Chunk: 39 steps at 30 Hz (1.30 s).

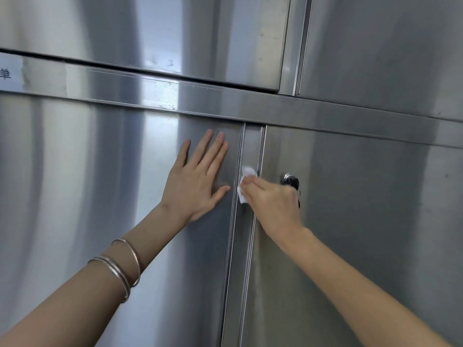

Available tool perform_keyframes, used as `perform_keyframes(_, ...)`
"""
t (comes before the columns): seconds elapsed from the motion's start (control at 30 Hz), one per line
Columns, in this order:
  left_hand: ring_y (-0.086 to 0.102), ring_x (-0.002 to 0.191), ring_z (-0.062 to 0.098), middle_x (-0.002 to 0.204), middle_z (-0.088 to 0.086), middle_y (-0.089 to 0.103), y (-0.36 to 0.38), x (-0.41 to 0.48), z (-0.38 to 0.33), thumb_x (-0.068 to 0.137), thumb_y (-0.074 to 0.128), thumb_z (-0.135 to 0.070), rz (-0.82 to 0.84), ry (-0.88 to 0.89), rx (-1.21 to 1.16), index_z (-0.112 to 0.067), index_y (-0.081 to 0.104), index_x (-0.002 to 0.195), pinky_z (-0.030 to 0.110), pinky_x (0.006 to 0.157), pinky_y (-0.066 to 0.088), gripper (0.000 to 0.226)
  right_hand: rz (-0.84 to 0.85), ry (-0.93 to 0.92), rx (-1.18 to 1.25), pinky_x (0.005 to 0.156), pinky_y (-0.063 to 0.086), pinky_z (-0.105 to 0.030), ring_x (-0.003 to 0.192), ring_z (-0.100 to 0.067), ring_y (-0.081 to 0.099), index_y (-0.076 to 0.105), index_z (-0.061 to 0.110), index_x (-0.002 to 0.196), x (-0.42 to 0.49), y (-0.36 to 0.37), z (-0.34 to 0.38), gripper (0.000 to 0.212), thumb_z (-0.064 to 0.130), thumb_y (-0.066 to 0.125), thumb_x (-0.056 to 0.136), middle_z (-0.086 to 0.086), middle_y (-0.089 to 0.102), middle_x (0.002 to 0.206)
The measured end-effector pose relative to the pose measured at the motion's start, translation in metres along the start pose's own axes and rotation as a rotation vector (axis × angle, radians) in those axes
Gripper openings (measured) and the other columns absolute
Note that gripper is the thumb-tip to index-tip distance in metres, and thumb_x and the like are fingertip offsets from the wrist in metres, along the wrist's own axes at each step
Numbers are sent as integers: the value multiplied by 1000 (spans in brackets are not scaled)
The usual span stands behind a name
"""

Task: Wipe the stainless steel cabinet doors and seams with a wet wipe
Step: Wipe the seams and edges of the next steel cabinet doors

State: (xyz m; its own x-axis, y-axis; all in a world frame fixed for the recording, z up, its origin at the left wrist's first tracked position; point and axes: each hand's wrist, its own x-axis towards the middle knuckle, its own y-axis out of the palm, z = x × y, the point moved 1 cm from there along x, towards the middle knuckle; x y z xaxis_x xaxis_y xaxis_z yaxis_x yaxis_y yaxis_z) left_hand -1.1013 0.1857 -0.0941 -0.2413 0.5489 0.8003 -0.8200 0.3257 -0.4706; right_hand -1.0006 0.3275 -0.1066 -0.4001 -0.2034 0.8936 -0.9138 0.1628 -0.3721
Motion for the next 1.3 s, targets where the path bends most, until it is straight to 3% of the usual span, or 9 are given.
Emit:
perform_keyframes(0.07,-13,148,24,160,5,-12,-4,1,0,90,18,-59,41,-5,6,-11,-7,152,48,119,3,82,127,-62,59,38,48,-25,54,-15,66,71,16,73,-35,7,6,11,10,79,69,8,72,82)
perform_keyframes(0.13,-16,147,24,160,5,-17,-7,1,1,91,28,-58,75,4,28,-12,-11,151,48,119,1,85,249,-32,153,48,53,-29,67,-15,69,73,17,77,-51,5,9,5,13,72,78,8,73,87)
perform_keyframes(0.3,-17,147,23,159,3,-19,-16,-1,12,91,41,-53,127,78,35,-14,-14,151,42,119,-1,90,-86,119,468,60,55,-32,72,-14,71,76,9,76,-30,-29,2,10,4,81,70,0,75,86)
perform_keyframes(0.43,-13,148,24,160,2,-16,-18,-14,15,91,48,-48,175,103,-24,-15,-9,152,43,119,1,90,-201,45,464,68,53,-29,79,-17,71,76,3,77,-20,-50,-1,9,-1,79,69,-6,74,89)
perform_keyframes(0.57,7,149,24,161,4,4,-31,-33,7,89,57,-35,101,178,-135,-13,13,153,42,119,4,81,-111,-25,379,69,55,-31,81,-21,71,76,3,81,-17,-54,-9,9,-2,76,74,-7,74,92)
perform_keyframes(0.73,47,123,20,138,3,52,-54,-61,-14,79,74,-33,-166,144,-409,-10,50,134,32,113,17,64,-35,227,743,80,46,-12,83,-5,65,76,7,82,-31,-54,-2,10,0,77,74,0,73,89)
perform_keyframes(0.9,50,117,10,128,-10,50,-39,-115,-45,86,64,-35,-235,46,-696,-22,51,123,19,100,34,42,36,288,946,76,50,-16,82,-5,66,75,12,79,-84,-49,4,12,3,79,71,9,72,85)
perform_keyframes(1.03,51,114,6,126,-13,50,-1,-160,-87,86,64,-33,-187,-33,-913,-25,54,118,17,94,41,35,146,359,1022,72,52,-27,78,-12,66,74,8,77,-133,-24,14,12,-1,79,69,2,70,81)
perform_keyframes(1.3,57,109,6,118,-13,58,52,-246,-133,85,68,-22,-191,-146,-984,-24,59,107,18,90,45,24,267,478,1060,72,53,-29,78,-12,66,71,11,75,-219,18,50,14,-2,76,72,4,71,78)
